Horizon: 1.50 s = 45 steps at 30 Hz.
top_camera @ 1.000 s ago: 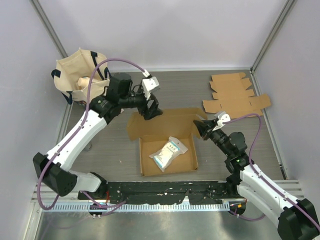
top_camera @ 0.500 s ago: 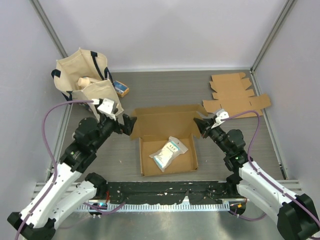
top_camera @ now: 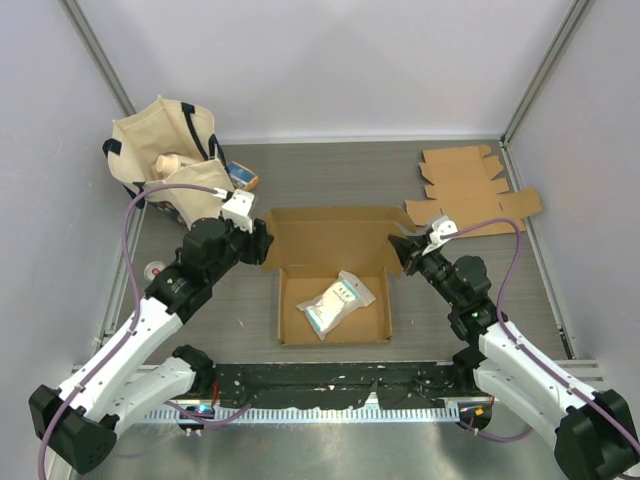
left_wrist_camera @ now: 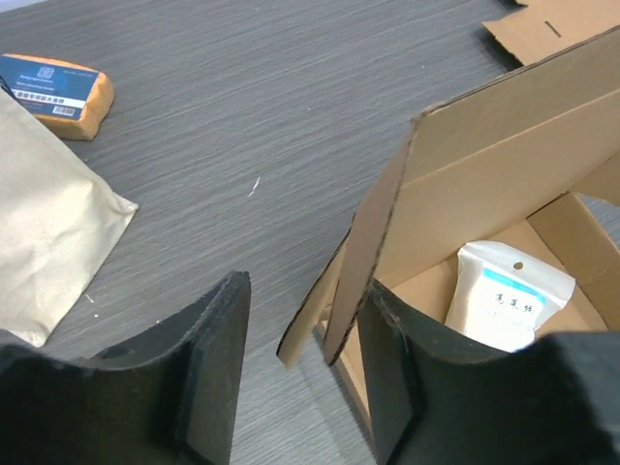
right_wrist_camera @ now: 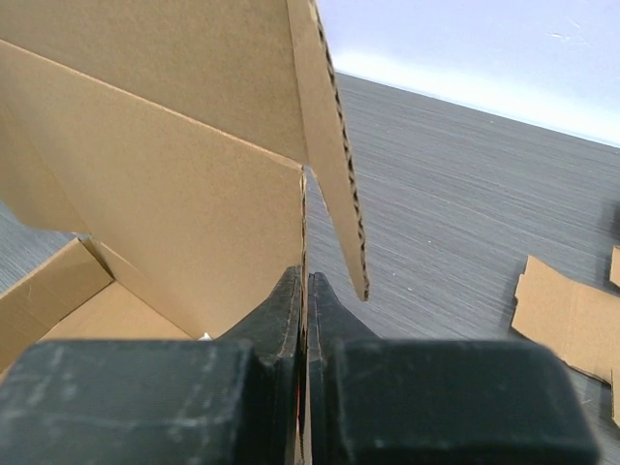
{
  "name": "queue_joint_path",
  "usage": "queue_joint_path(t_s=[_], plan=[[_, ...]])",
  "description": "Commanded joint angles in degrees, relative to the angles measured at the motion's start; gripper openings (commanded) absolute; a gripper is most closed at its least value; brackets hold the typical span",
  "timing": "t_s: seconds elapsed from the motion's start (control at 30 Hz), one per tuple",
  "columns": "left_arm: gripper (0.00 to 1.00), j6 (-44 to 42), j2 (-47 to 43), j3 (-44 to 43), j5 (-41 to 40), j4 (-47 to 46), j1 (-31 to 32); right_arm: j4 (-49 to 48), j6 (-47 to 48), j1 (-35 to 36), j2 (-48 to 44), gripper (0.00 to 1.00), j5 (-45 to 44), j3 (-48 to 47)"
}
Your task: Fold the paper box
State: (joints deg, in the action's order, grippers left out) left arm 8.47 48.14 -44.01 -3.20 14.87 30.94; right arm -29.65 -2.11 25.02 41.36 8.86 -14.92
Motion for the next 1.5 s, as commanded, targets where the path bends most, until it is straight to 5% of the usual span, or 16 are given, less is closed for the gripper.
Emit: queue_joint_path(t_s=[0.0, 0.2, 0.27, 0.37, 0.57, 0.9, 1.47], plan=[[0.44, -0.21, 3.53, -4.41, 1.18, -0.64, -0.35, 2.23, 0.44, -0.14, 2.31, 0.03, -1.13, -4.06], [0.13, 2.77, 8.55, -8.02, -0.91, -1.07, -0.35, 2.75, -5.17, -0.23, 9.16, 0.02, -8.84, -8.89], [0.04, 4.62, 9.86, -8.9, -3.55, -4.05, -0.35, 2.49, -10.27, -0.14, 13.37, 0.02, -18.39, -12.05], [0.01, 10.32, 12.49, -11.09, -10.67, -9.32, -0.26, 2.75, -14.23, 0.21, 18.99, 0.01, -27.63, -17.41], [0.0, 16.75, 18.82, -14.79, -18.94, -20.74, -0.09, -1.45, -14.07, 3.63, 27.53, 0.02, -39.53, -25.42], [0.0, 21.59, 23.5, -4.7, -21.85, -39.11, 0.35, -14.2, -16.79, 6.1, 35.18, 0.05, -49.99, -20.16], [0.07, 26.95, 16.38, 11.04, -19.65, -44.84, 2.2, -40.74, -7.74, 17.96, 38.35, 0.07, -64.85, -5.92]])
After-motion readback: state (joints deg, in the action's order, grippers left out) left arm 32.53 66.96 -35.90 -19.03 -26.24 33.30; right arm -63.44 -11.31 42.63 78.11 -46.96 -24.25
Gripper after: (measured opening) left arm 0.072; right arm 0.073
